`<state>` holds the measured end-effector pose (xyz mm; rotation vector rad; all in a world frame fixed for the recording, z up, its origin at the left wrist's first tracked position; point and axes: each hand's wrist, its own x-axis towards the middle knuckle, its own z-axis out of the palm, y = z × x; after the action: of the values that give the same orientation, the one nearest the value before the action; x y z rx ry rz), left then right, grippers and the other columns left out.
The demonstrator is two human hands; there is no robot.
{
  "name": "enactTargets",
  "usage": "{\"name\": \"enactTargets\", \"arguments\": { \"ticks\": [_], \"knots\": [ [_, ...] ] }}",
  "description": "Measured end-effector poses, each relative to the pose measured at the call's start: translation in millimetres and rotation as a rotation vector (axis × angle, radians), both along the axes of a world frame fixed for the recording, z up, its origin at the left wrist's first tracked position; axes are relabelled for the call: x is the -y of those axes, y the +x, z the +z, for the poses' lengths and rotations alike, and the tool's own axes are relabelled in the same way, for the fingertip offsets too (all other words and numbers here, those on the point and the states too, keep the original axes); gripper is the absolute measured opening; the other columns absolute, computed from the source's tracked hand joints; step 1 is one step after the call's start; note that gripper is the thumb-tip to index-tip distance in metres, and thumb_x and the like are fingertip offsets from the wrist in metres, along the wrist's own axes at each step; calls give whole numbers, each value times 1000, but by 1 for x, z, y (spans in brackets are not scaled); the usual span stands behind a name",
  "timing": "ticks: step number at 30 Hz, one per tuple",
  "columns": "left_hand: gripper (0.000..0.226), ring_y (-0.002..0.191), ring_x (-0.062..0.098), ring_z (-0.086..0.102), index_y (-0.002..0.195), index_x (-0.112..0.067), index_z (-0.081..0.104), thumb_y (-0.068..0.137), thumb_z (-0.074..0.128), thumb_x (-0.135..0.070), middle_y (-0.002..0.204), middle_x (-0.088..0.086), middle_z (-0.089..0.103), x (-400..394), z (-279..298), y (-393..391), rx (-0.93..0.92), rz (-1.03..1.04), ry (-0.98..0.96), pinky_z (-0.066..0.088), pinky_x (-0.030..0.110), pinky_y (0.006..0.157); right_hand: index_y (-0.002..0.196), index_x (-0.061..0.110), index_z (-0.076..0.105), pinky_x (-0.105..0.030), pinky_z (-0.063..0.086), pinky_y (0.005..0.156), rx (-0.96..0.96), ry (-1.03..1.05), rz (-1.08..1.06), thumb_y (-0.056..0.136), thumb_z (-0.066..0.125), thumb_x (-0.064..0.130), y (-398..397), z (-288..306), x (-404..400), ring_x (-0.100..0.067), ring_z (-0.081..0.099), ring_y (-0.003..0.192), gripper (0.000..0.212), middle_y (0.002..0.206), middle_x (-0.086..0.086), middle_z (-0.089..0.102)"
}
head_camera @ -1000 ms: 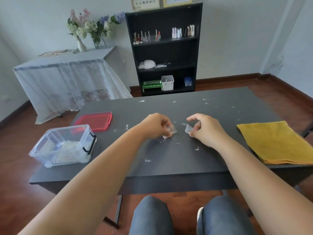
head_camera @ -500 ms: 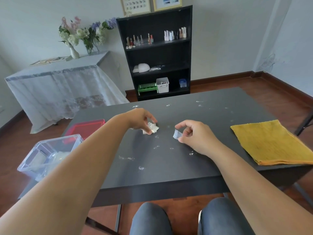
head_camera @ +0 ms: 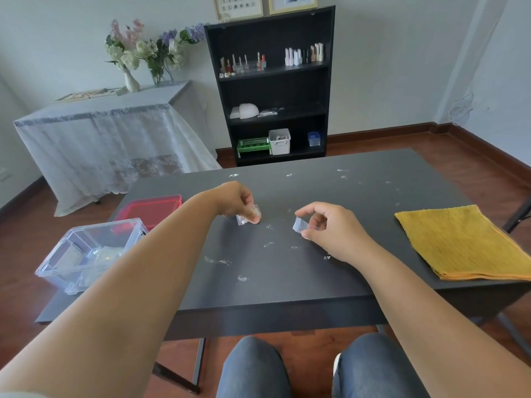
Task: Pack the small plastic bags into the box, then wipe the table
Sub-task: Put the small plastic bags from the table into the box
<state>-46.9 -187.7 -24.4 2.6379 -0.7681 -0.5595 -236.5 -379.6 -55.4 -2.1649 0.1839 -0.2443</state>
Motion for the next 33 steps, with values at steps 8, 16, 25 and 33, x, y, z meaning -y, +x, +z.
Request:
{"name": "enactTargets", "arguments": {
  "ticks": [8,16,25,33],
  "knots": [
    [46,49,11,35,63,-21,47,53,89,-38,54,-10,41,-57,41,-21,121,24,-136,31,25,51,97,41,66,-11,38,47,41,-29,40,82,69,20,16,19,-29,-3,55,66,26,76,12,63],
    [40,40,1,38,60,-22,51,58,88,-38,45,-13,49,-162,85,-45,407,192,-228,35,24,51,89,38,67,-16,45,52,141,67,172,83,69,20,37,39,-94,0,52,63,19,78,9,64],
    [16,73,11,67,70,-25,69,71,79,-14,72,-8,71,-237,78,-83,445,361,-200,48,20,70,92,21,70,-7,43,57,158,165,350,88,63,8,66,52,-186,7,60,65,15,82,2,70],
    [22,56,5,55,77,-28,57,72,78,-23,66,-10,66,-275,54,-82,415,436,-201,42,24,54,76,31,67,-19,49,58,195,167,364,80,74,14,89,55,-244,-6,61,62,18,66,12,66]
  ]
}}
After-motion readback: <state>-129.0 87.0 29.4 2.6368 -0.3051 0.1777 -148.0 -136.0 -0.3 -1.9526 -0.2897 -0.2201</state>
